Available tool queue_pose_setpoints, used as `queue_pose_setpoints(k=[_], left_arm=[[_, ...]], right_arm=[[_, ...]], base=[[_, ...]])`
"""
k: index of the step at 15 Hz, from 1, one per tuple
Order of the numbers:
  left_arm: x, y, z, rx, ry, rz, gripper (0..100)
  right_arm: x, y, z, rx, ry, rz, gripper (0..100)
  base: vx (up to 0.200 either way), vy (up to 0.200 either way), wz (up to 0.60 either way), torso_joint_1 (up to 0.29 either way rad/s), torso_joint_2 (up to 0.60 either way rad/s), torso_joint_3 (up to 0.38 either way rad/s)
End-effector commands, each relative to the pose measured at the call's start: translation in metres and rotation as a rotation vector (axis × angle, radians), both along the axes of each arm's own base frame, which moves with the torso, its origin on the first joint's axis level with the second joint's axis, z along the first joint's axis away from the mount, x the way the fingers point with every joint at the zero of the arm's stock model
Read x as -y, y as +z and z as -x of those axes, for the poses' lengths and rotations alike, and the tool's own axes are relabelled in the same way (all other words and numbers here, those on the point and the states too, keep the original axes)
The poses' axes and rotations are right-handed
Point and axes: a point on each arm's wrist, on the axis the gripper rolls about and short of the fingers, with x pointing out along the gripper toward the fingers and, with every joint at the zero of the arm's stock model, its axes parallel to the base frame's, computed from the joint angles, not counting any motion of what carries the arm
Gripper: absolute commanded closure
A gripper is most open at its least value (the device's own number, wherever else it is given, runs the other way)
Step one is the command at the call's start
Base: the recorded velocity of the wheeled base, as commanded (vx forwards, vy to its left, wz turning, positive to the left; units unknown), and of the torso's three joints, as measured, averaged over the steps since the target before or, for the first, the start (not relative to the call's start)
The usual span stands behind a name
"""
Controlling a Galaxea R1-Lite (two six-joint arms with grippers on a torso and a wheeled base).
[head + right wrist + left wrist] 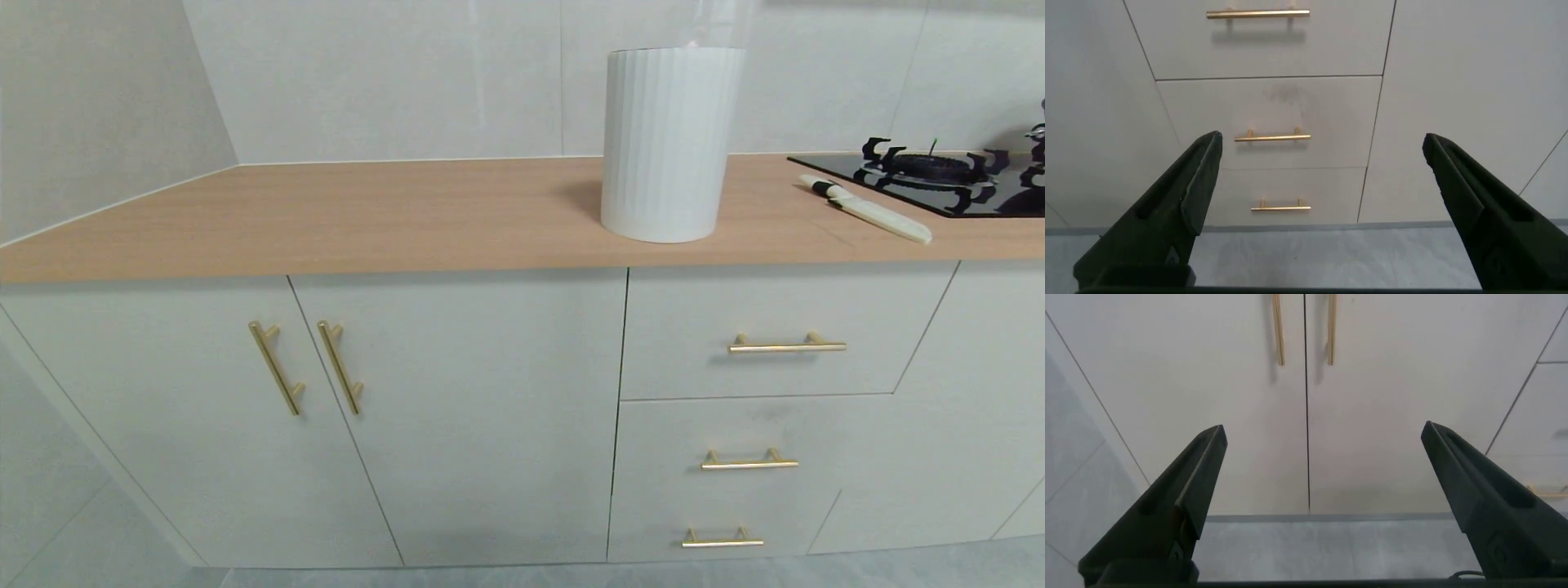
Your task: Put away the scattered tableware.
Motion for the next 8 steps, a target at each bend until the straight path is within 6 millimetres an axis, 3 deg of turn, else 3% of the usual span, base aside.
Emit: queue_pose_setpoints(k=[1, 5, 8], left_arm=[[0.0000, 0.0000, 0.0000, 0.000, 0.001, 0.000, 0], [0.0000, 0.0000, 0.0000, 0.000, 0.001, 0.000, 0], [0.0000, 0.0000, 0.0000, 0.000, 0.001, 0.002, 0]], right_arm=[[0.0000, 0.0001, -0.0002, -0.002, 0.000, 0.000, 0], [0.0000, 0.0001, -0.0002, -0.002, 0.000, 0.000, 0], [0.0000, 0.0001, -0.0002, -0.002, 0.000, 0.000, 0]], base=[[0.000, -0.200, 0.00, 0.007, 0.00, -0.002], [0.000, -0.200, 0.00, 0.000, 0.00, 0.002], [0.000, 0.000, 0.00, 0.000, 0.00, 0.000]])
